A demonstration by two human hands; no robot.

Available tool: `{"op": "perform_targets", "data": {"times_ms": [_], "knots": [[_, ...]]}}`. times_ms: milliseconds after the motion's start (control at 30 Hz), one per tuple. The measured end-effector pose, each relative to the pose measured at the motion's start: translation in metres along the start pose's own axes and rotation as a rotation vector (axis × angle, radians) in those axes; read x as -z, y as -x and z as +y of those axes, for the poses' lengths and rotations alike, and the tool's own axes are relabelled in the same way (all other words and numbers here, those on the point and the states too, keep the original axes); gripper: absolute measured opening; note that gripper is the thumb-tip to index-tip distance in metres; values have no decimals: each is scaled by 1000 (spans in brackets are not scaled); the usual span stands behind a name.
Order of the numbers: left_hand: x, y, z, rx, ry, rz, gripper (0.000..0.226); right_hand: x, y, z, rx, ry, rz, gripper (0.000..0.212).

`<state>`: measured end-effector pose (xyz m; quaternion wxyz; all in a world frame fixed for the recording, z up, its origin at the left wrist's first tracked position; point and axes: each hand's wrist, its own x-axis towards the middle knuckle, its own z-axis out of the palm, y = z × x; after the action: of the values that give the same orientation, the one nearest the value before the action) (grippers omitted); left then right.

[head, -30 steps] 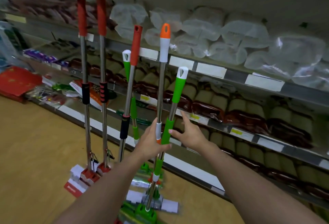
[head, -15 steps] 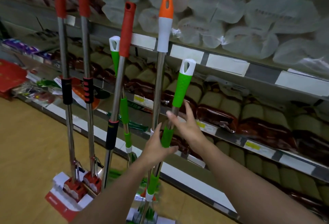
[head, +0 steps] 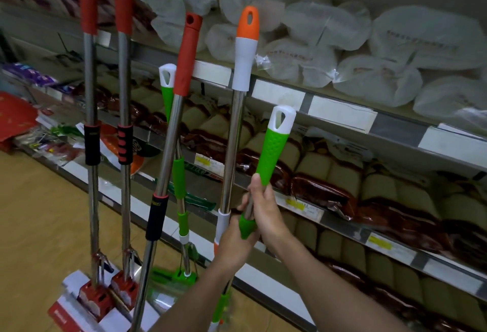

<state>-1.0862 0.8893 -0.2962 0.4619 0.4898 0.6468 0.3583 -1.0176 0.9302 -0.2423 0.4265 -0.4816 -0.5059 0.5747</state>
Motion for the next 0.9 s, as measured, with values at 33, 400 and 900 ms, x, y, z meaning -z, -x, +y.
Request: {"op": "perform_targets", "data": {"times_ms": [33,400,900], "knots": [[1,4,-1,-15,-8,4,41,-3,2,2,23,-1,20,40],[39,76,42,-119,-217,39,54,-31,55,-48,244,123,41,54],[106,191,154,-276,-173,227,56,-79,148,-207,461,326,-160,53]]}}
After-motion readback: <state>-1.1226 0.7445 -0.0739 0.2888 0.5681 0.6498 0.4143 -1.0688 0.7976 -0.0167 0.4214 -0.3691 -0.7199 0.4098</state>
